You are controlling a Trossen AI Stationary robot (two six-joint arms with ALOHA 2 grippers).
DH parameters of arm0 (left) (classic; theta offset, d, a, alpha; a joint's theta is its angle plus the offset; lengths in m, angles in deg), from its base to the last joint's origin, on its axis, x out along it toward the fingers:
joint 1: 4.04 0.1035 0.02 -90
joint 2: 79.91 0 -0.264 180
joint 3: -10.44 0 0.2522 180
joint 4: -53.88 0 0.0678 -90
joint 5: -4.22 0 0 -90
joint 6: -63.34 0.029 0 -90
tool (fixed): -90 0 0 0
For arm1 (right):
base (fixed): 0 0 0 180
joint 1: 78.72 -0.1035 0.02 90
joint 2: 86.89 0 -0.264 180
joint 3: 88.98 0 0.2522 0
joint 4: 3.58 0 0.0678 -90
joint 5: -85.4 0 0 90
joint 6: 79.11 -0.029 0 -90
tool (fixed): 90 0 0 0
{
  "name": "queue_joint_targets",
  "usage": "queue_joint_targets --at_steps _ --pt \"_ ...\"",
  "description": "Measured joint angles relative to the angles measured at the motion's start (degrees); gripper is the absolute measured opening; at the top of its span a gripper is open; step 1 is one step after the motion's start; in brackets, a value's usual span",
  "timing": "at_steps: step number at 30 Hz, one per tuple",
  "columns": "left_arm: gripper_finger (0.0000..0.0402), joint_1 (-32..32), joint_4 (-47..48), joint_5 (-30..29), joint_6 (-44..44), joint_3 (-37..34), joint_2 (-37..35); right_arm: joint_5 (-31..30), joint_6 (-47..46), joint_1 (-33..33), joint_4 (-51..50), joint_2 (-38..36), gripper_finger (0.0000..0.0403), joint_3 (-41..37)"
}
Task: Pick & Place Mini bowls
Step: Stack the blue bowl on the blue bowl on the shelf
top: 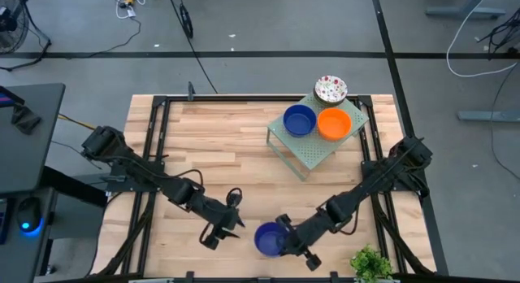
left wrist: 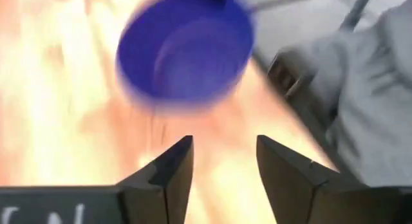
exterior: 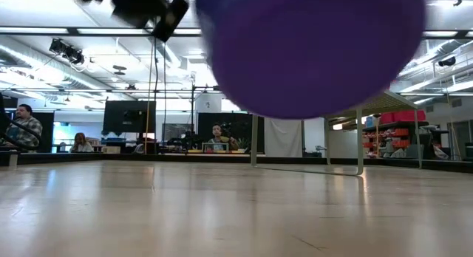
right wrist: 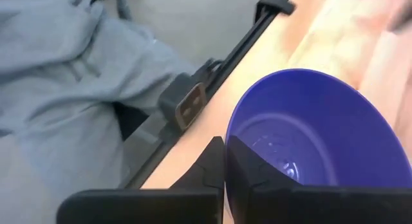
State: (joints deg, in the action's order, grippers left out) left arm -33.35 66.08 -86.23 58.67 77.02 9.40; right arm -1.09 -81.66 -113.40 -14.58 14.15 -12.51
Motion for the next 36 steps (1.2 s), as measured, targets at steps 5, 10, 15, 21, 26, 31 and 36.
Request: queue_joint_targets --at_steps 5,10,15,21,26,31,36 --pt "0.0187 -0.44 6.22 -8.07 -2.25 -1.41 -0.86 -5.09 -1.95 -2.91 -12.87 -0.96 0.0003 6.83" --pt "0.0177 -1.67 -2.02 -15.22 -5.22 -8.93 -0.87 -19.63 -6.75 -5.61 -36.96 -0.97 0.0003 17.82" --pt "0.0172 -1.83 -26.86 -19.82 -8.32 -20.4 -0.87 -31.77 -6.17 -3.06 -52.78 -3.01 0.0003 24.04" --pt "0.0172 -1.72 -44.9 -25.36 -9.79 -28.49 -0.87 -34.58 -2.81 9.12 -61.07 -10.03 0.0003 24.6" --pt "0.0172 -1.72 -45.55 -25.47 -9.77 -29.12 -0.85 -36.35 1.11 21.05 -60.49 -15.07 0.0003 24.6" --pt "0.0172 -1.72 -45.28 -25.47 -9.7 -29.11 -0.85 -35.29 1.52 30.64 -60.74 -17.33 0.0004 24.6" --pt "0.0172 -1.74 -45.14 -25.27 -9.74 -29.11 -0.85 -30.01 1.53 35.52 -60.42 -17.52 0.0005 24.32"
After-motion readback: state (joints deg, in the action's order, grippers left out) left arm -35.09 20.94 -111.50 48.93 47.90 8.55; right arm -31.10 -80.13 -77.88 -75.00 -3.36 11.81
